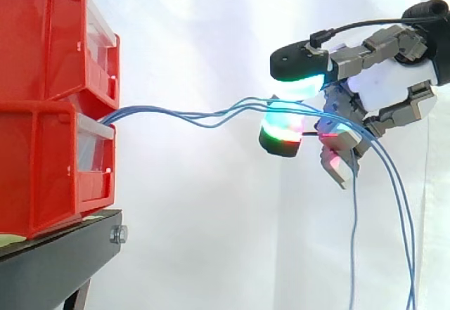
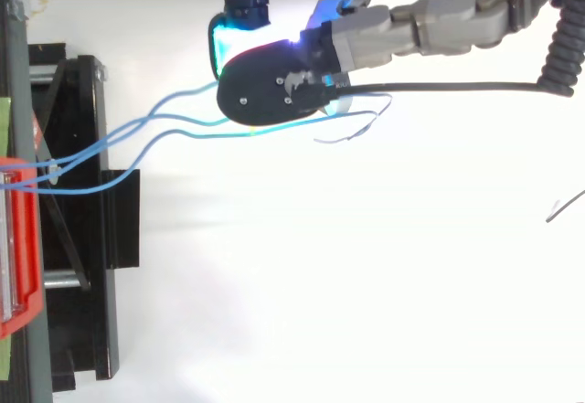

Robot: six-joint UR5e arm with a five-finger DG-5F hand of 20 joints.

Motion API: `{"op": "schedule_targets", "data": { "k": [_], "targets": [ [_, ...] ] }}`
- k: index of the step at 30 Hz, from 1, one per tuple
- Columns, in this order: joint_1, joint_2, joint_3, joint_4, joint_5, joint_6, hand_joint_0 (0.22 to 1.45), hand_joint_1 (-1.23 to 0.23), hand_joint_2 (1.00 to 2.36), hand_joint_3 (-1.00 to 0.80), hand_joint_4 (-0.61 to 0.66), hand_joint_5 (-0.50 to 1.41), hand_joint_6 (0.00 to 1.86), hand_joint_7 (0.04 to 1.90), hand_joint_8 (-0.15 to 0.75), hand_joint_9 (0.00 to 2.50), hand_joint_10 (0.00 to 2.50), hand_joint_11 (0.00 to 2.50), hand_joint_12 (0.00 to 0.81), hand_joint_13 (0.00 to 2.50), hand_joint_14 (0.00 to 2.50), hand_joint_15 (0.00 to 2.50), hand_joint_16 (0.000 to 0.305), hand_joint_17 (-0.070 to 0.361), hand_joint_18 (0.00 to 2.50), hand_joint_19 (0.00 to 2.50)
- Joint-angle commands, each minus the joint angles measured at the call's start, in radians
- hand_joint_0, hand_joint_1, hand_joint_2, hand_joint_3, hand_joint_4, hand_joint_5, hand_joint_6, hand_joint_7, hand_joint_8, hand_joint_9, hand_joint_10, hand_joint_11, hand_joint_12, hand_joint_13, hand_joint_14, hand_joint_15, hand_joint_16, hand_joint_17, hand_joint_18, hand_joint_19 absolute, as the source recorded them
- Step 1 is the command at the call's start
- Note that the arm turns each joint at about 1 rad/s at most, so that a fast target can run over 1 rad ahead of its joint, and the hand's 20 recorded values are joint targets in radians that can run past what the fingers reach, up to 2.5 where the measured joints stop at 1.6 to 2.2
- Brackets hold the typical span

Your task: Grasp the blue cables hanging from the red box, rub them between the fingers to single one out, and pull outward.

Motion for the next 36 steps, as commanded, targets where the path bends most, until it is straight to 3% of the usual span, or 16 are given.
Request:
{"op": "schedule_targets", "data": {
  "k": [1,6,11,22,28,36],
  "targets": [
    [0.000,0.000,0.004,-0.001,0.000,0.000,0.59,-0.68,1.01,-0.20,0.10,-0.14,0.91,0.89,0.379,1.23,0.02,0.96,0.402,1.08,0.03,0.68,0.054,0.121,0.93,0.52],
    [0.005,0.000,0.050,-0.008,0.002,-0.005,0.60,-0.76,1.02,-0.16,0.09,-0.15,0.93,0.88,0.373,1.22,0.02,0.96,0.402,1.07,0.03,0.69,0.052,0.118,0.93,0.52],
    [0.009,0.000,0.059,-0.018,0.006,0.000,0.59,-0.71,1.01,-0.21,0.10,-0.14,0.93,0.85,0.367,1.23,0.02,0.96,0.393,1.06,0.03,0.70,0.051,0.116,0.92,0.54],
    [0.023,0.000,0.055,-0.020,0.005,0.006,0.56,-0.62,1.01,-0.34,0.10,-0.14,0.92,0.86,0.354,1.25,0.02,0.96,0.380,1.06,0.02,0.71,0.050,0.112,0.89,0.56],
    [0.035,0.000,0.010,-0.017,0.003,0.061,0.54,-0.60,1.01,-0.42,0.11,-0.14,0.90,0.89,0.364,1.25,0.02,0.95,0.392,1.06,0.03,0.71,0.052,0.116,0.89,0.56],
    [0.041,0.000,0.004,-0.017,0.005,0.109,0.59,-0.68,1.01,-0.22,0.09,-0.13,0.92,0.91,0.387,1.28,0.02,0.95,0.402,1.09,0.03,0.70,0.054,0.121,0.94,0.53]
  ]
}}
